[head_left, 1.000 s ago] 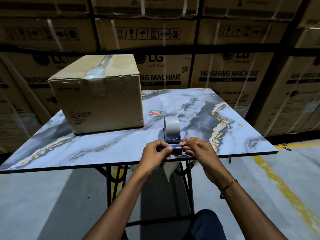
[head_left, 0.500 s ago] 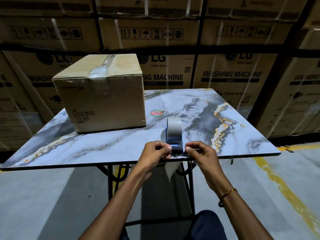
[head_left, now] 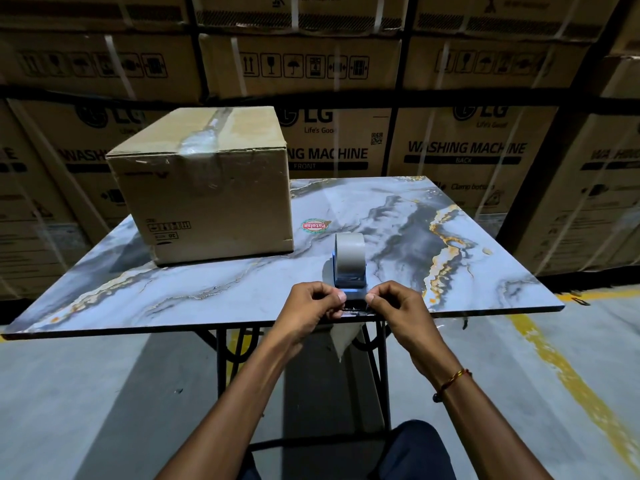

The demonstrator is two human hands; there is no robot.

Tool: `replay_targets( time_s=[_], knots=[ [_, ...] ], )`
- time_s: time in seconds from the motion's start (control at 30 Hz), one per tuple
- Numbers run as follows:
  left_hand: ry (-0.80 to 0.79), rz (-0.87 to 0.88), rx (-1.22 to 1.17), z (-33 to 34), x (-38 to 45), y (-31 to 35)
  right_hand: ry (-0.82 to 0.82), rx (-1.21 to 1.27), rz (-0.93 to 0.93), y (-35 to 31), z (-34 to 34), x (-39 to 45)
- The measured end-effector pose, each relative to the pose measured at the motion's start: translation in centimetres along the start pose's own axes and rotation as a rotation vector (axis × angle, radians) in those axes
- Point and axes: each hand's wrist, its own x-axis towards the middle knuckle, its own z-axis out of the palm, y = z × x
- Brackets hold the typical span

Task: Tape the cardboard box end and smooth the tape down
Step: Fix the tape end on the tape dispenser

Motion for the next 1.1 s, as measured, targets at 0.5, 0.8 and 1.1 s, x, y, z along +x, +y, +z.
replay_targets(
  time_s=[0.5, 0.8, 1.1],
  knots=[
    [0.509, 0.156, -0.240, 3.7, -3.5, -2.6, -0.110, -0.170, 0.045, -0.7, -0.2, 0.7],
    [0.341, 0.052, -0.145, 2.0, -2.7, -1.2, -0.161, -0.108, 0.111, -1.4, -0.5, 1.0],
    [0.268, -0.083, -0.168, 1.9, -1.1, -0.5, -0.149, -0.107, 0.127, -2.0, -0.6, 0.7]
  ],
)
